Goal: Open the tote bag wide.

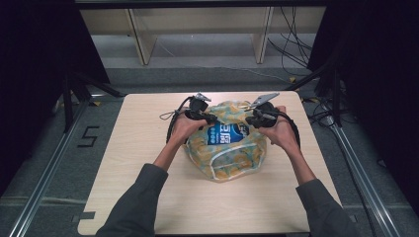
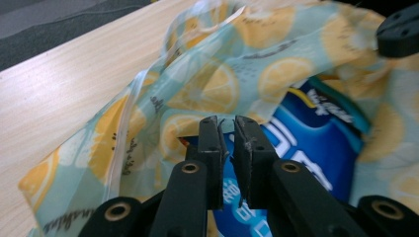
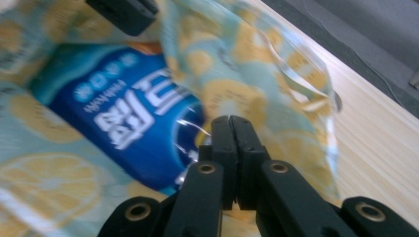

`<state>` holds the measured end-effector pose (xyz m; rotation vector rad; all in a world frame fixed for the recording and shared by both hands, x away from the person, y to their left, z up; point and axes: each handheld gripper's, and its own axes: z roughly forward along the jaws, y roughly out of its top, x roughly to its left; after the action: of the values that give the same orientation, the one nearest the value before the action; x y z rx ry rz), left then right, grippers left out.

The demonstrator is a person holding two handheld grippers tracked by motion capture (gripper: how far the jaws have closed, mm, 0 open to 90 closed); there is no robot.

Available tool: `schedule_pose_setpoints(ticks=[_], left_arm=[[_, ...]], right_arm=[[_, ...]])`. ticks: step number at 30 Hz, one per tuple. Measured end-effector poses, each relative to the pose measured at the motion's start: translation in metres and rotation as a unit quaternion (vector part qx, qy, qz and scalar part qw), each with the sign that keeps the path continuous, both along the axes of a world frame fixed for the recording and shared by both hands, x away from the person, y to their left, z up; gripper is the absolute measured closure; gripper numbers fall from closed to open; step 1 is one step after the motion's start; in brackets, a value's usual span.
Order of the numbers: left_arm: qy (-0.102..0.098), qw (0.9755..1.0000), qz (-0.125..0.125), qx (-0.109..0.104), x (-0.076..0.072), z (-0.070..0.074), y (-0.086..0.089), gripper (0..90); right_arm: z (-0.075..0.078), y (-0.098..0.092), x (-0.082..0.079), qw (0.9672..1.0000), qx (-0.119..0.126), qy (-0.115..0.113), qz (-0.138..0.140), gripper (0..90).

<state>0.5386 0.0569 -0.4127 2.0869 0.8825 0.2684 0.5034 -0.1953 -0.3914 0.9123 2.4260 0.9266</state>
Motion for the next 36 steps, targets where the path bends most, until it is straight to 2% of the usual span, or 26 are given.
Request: schedule_pose_setpoints(ticks=[2, 3, 6, 8, 10, 12, 14, 15, 16, 17, 18, 19, 21, 22, 24, 25, 26, 28, 30, 32, 33, 36], left_arm=[[-0.010, 0.9999, -0.007, -0.003, -0.008, 0.006, 0.005, 81.0], [-0.009, 0.9998, -0.008, -0.014, -0.012, 0.009, 0.009, 81.0], [-0.012, 0.9993, 0.000, -0.035, -0.024, 0.014, 0.023, 81.0], [-0.011, 0.9992, -0.003, -0.038, -0.032, 0.015, 0.034, 80.7], [-0.013, 0.9988, 0.003, -0.048, -0.042, 0.012, 0.043, 78.6], [-0.011, 0.9981, 0.007, -0.061, -0.053, 0.008, 0.052, 76.6], [-0.014, 0.9973, 0.012, -0.072, -0.065, 0.003, 0.060, 73.2], [-0.016, 0.9966, 0.013, -0.080, -0.071, 0.002, 0.064, 70.7], [-0.020, 0.9963, 0.012, -0.083, -0.078, 0.000, 0.068, 69.2], [-0.022, 0.9961, 0.010, -0.084, -0.084, -0.001, 0.072, 67.6], [-0.028, 0.9957, 0.014, -0.087, -0.090, -0.002, 0.075, 65.6], [-0.029, 0.9952, 0.019, -0.091, -0.097, -0.003, 0.079, 62.3], [-0.034, 0.9950, 0.019, -0.092, -0.109, -0.004, 0.084, 58.0], [-0.034, 0.9950, 0.019, -0.092, -0.109, -0.004, 0.084, 56.3], [-0.036, 0.9949, 0.025, -0.091, -0.126, -0.006, 0.090, 52.0], [-0.038, 0.9950, 0.022, -0.089, -0.131, -0.008, 0.091, 51.4], [-0.040, 0.9953, 0.021, -0.086, -0.136, -0.010, 0.092, 50.9], [-0.044, 0.9959, 0.022, -0.076, -0.145, -0.013, 0.093, 48.2], [-0.041, 0.9960, 0.025, -0.075, -0.152, -0.015, 0.096, 45.1], [-0.043, 0.9959, 0.024, -0.076, -0.155, -0.017, 0.096, 43.5], [-0.045, 0.9963, 0.020, -0.071, -0.160, -0.020, 0.097, 42.5], [-0.043, 0.9965, 0.021, -0.069, -0.164, -0.023, 0.098, 38.9]], right_arm=[[0.005, 0.000, -0.005, 0.9999, -0.002, 0.006, 0.010, 89.9], [0.005, 0.001, -0.006, 0.9999, 0.008, -0.006, 0.009, 89.9], [0.009, -0.005, -0.012, 0.9999, 0.005, 0.004, 0.010, 89.9], [0.010, -0.011, -0.017, 0.9998, 0.011, 0.010, 0.013, 89.6], [0.008, -0.017, -0.024, 0.9996, 0.025, -0.002, 0.009, 88.8], [0.006, -0.023, -0.033, 0.9994, 0.034, -0.004, 0.011, 87.1], [0.006, -0.030, -0.043, 0.9993, 0.034, 0.011, 0.009, 82.3], [0.004, -0.032, -0.048, 0.9990, 0.044, 0.011, 0.002, 79.4], [0.002, -0.034, -0.053, 0.9984, 0.056, -0.001, -0.002, 77.1], [0.002, -0.039, -0.056, 0.9986, 0.052, 0.002, 0.000, 74.8], [0.001, -0.041, -0.062, 0.9980, 0.062, 0.010, -0.007, 72.0], [0.000, -0.043, -0.064, 0.9976, 0.068, 0.004, -0.007, 68.1], [-0.004, -0.047, -0.069, 0.9973, 0.072, 0.000, -0.009, 63.3], [-0.005, -0.048, -0.072, 0.9968, 0.079, 0.009, -0.014, 61.6], [-0.007, -0.050, -0.077, 0.9958, 0.087, 0.016, -0.024, 57.6], [-0.010, -0.051, -0.079, 0.9953, 0.093, 0.008, -0.027, 56.3], [-0.011, -0.054, -0.079, 0.9959, 0.086, 0.011, -0.024, 55.2], [-0.014, -0.057, -0.083, 0.9954, 0.091, 0.007, -0.027, 52.7], [-0.017, -0.058, -0.088, 0.9943, 0.099, 0.012, -0.037, 50.8], [-0.019, -0.061, -0.091, 0.9954, 0.092, 0.006, -0.029, 49.2], [-0.020, -0.060, -0.095, 0.9943, 0.099, 0.014, -0.037, 48.1], [-0.022, -0.061, -0.099, 0.9944, 0.100, 0.012, -0.031, 46.1]])
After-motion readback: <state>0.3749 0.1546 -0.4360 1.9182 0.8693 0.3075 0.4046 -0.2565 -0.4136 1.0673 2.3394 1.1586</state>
